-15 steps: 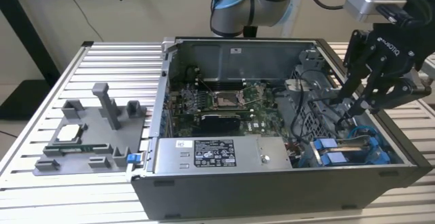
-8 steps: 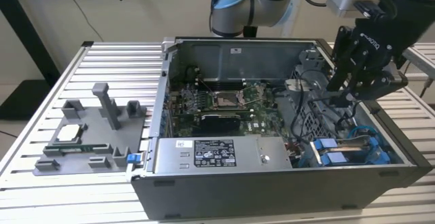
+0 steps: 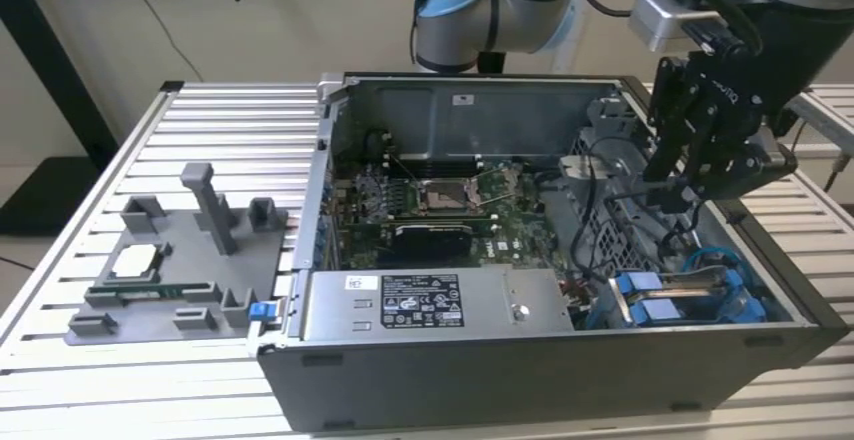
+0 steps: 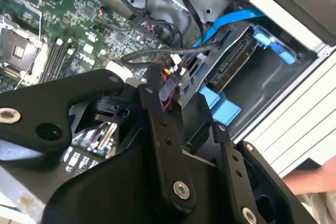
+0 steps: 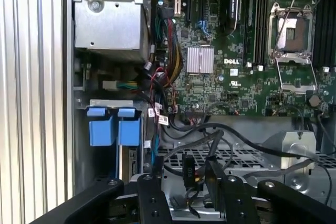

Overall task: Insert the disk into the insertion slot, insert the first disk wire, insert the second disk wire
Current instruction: 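Insert the first disk wire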

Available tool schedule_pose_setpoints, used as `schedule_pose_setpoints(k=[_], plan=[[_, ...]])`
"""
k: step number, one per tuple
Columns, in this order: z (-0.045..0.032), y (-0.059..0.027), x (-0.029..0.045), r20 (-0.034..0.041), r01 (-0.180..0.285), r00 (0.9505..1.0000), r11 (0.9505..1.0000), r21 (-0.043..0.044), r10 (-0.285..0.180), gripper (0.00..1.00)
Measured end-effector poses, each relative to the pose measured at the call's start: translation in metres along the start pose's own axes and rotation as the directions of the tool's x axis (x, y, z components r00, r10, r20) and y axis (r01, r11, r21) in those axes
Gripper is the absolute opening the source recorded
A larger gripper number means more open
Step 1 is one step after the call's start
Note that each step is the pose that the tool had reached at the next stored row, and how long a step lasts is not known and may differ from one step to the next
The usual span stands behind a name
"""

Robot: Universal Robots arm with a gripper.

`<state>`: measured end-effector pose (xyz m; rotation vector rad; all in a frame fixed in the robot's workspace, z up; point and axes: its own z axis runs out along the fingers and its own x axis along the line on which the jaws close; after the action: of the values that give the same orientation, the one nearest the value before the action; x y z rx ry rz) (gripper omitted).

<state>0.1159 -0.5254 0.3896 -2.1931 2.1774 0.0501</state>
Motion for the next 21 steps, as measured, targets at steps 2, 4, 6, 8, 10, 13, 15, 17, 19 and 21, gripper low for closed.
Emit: schedule_pose_setpoints(k=[2,4,6,8,10,13,15,17,19,21], plan=[[0.0,0.0029,0.0,0.0,0.0,1.0,1.0,0.0002,0.0,1.0],[-0.0001,0.0072,-0.0001,0.0,0.0,1.0,1.0,0.0005,0.0,1.0],[-0.0001,0.0073,-0.0004,-0.0001,0.0,1.0,1.0,0.0039,0.0,1.0],[0.0,0.0073,-0.0006,0.0001,0.009,1.0,0.9999,0.0076,-0.009,1.0],[0.0002,0.0074,-0.0009,0.0003,0.021,0.9998,0.9997,0.0107,-0.021,1.0],[0.0006,0.0072,-0.001,0.0,0.04,0.9992,0.9991,0.0156,-0.04,1.0],[0.0009,0.0071,-0.001,0.0001,0.047,0.9989,0.9987,0.0174,-0.047,1.0],[0.0012,0.007,-0.0014,0.0003,0.048,0.9988,0.9987,0.019,-0.048,1.0],[0.0014,0.0069,-0.0016,0.0001,0.05,0.9988,0.9985,0.0213,-0.05,1.0],[0.0014,0.0068,-0.0018,-0.0001,0.051,0.9987,0.9984,0.0239,-0.051,1.0]])
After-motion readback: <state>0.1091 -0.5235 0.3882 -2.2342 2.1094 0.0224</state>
